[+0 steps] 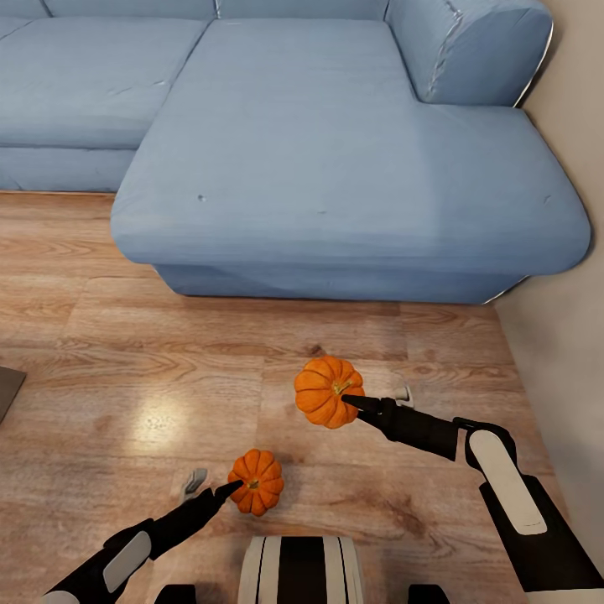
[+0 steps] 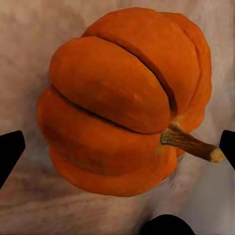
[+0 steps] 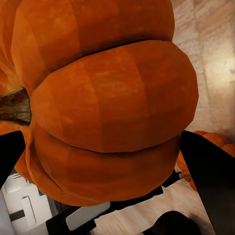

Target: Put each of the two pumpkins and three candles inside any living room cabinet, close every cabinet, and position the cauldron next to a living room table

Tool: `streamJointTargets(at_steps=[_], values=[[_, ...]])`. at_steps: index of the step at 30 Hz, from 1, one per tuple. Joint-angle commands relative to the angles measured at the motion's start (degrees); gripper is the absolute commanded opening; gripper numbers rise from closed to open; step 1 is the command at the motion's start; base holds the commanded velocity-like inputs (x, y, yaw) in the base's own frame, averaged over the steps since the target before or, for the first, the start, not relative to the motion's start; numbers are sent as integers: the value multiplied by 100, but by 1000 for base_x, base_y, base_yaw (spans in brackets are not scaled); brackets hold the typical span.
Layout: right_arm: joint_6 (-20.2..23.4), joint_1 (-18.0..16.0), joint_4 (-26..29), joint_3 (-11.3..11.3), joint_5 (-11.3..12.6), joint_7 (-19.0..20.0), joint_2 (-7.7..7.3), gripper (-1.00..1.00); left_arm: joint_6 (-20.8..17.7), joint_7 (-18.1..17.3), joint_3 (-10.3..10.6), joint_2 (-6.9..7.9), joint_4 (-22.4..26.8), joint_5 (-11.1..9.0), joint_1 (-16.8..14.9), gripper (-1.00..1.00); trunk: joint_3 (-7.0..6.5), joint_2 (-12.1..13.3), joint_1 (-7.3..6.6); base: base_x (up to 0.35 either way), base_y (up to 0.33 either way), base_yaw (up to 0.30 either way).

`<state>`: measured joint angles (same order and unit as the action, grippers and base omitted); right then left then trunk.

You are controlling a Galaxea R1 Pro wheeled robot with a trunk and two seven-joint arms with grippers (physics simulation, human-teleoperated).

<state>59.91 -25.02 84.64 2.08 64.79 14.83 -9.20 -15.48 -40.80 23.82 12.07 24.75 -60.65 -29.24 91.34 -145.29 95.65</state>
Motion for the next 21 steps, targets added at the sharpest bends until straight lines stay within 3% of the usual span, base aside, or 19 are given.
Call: streamJointTargets(at_steps=[1, 21], values=[[9, -3, 0, 1, -46, 56, -3, -100, -54, -9, 20, 5, 0, -61, -3, 100, 3, -1, -1, 0, 0, 0], [9, -3, 0, -2, -46, 56, -3, -100, -51, 43, 18, 0, -54, -70, -3, 100, 3, -1, -1, 28, 13, 0]])
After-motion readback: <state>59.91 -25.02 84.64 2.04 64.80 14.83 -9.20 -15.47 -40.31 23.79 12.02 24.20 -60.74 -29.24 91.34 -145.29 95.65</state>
